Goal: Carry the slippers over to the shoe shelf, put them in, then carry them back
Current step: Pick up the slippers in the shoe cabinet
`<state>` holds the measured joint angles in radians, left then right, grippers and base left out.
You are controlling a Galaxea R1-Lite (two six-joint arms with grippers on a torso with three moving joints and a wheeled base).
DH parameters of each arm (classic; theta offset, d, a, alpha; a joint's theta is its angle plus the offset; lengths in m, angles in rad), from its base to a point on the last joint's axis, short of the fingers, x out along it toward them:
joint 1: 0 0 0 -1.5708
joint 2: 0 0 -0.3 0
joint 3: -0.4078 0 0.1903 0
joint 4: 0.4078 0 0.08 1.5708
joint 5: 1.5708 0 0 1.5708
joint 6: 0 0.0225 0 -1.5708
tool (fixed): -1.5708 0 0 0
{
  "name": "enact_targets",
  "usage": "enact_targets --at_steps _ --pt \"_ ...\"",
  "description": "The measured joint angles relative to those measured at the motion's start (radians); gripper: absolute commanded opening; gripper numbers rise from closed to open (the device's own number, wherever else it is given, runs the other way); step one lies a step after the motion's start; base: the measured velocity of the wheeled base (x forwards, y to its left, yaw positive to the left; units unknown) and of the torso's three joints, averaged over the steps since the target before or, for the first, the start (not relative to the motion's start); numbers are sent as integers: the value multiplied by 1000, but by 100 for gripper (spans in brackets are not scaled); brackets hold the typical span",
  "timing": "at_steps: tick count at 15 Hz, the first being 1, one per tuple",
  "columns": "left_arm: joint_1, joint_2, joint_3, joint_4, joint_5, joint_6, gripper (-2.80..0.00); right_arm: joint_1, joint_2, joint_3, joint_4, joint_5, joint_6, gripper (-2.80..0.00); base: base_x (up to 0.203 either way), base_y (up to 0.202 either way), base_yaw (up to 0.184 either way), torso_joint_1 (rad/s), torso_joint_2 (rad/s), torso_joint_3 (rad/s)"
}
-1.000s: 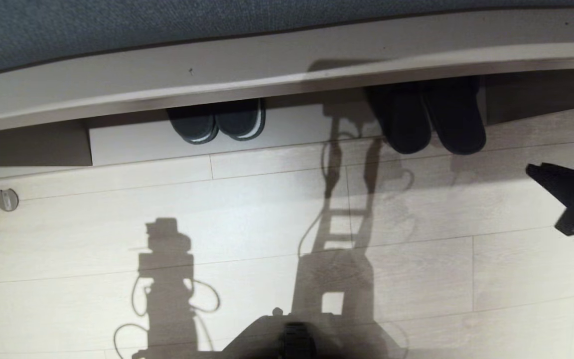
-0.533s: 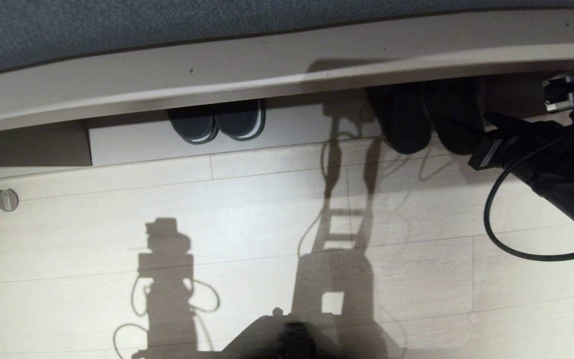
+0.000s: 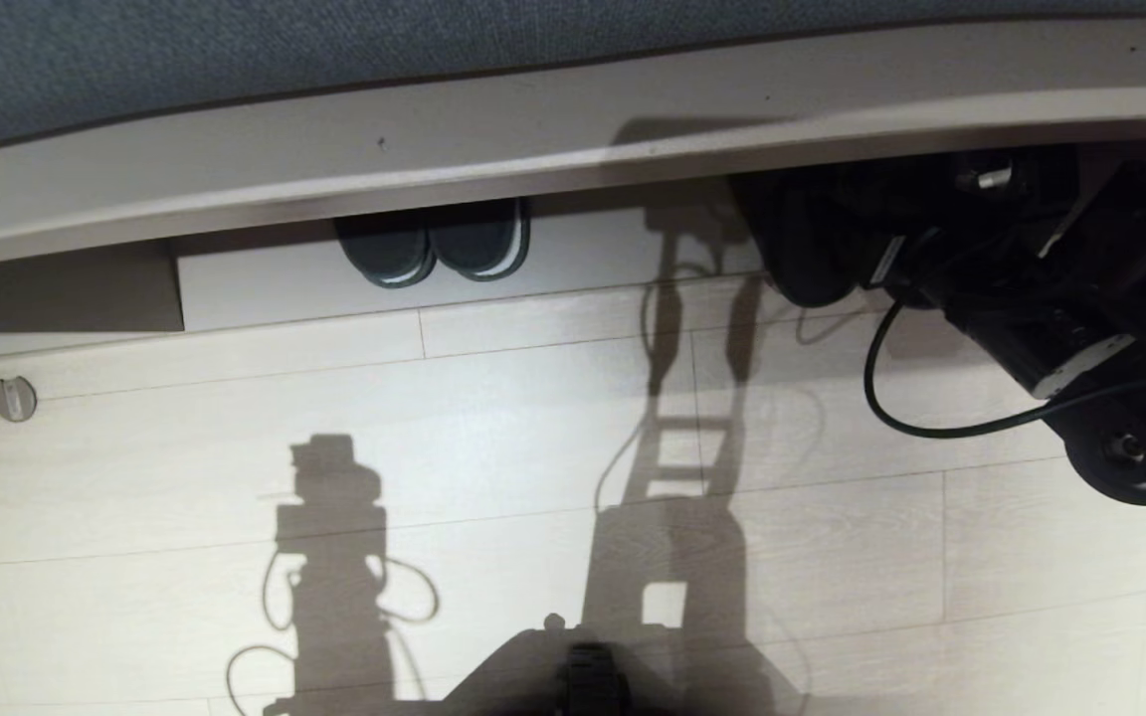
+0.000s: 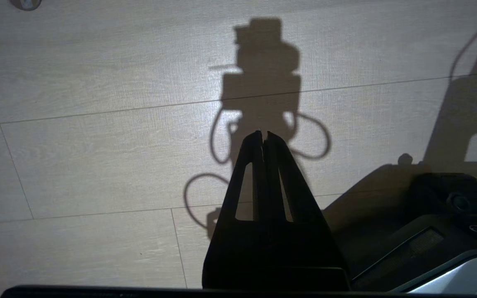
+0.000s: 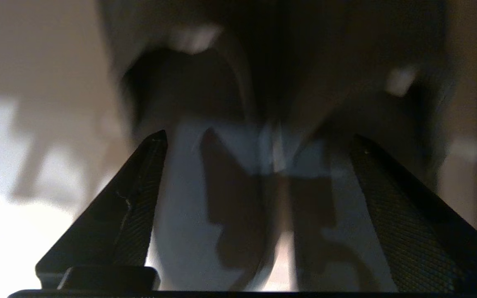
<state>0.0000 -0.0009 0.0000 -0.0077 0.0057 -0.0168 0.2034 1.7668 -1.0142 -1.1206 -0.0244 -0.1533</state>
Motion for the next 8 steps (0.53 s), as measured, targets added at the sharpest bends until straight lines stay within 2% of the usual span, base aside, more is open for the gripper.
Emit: enact_targets --at_steps 6,8 --pt "0 0 0 0 0 0 -280 0 91 -124 -17 -16 -24 0 0 0 0 0 0 0" --pt "0 0 0 0 0 1 -280 0 136 -203 -43 -16 -24 0 0 0 0 0 0 0"
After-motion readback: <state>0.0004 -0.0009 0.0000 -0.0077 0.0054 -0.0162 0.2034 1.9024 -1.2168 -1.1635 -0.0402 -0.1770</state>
